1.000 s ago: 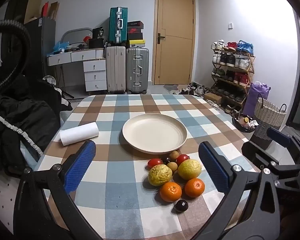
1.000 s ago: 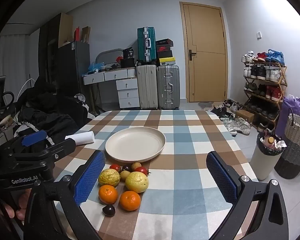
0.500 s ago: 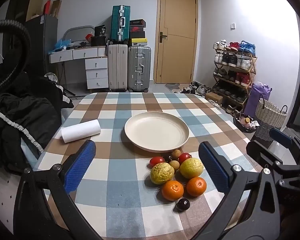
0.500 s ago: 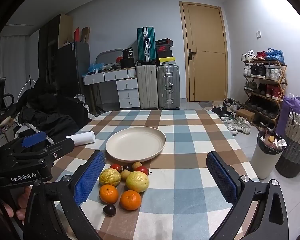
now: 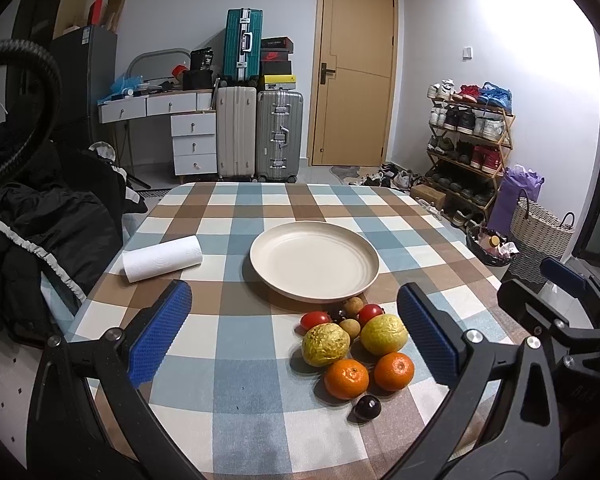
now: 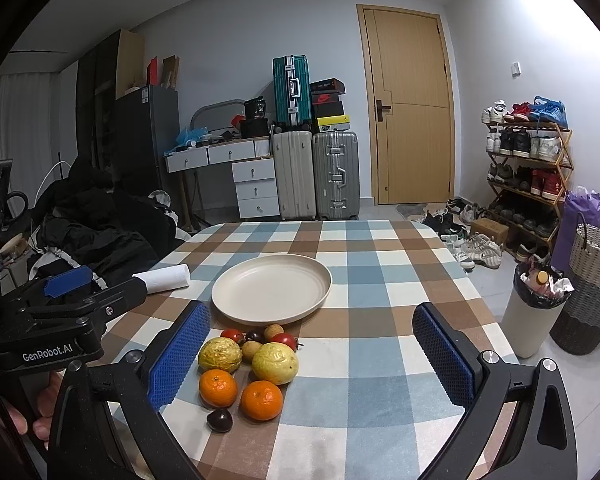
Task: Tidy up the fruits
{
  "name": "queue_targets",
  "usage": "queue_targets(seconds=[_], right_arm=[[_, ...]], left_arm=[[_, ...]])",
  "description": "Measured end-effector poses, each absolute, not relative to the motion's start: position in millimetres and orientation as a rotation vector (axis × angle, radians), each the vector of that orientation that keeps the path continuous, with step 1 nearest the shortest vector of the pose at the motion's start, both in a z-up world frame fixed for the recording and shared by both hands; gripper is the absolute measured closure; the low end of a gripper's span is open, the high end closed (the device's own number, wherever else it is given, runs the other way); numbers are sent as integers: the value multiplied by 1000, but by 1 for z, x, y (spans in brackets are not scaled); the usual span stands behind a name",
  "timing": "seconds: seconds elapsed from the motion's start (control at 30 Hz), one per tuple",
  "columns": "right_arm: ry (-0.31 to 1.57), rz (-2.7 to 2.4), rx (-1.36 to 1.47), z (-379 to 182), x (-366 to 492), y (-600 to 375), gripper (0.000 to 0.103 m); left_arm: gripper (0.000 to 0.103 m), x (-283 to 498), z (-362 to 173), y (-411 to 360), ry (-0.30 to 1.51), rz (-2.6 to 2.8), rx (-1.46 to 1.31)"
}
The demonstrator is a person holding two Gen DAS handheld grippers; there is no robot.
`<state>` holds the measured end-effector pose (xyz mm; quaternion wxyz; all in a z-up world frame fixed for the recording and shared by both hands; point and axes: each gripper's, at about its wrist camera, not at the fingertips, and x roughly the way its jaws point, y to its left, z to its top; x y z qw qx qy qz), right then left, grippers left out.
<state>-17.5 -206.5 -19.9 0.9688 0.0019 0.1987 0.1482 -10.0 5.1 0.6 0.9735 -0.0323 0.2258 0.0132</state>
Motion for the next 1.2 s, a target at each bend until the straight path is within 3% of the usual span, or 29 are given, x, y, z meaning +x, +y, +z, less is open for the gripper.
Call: queue_targets(seconds=[1.2], right_arm=[[394,300,12,-19,-22,-206,0]], left_arm=[[0,-11,-5,7,457,39,-67]])
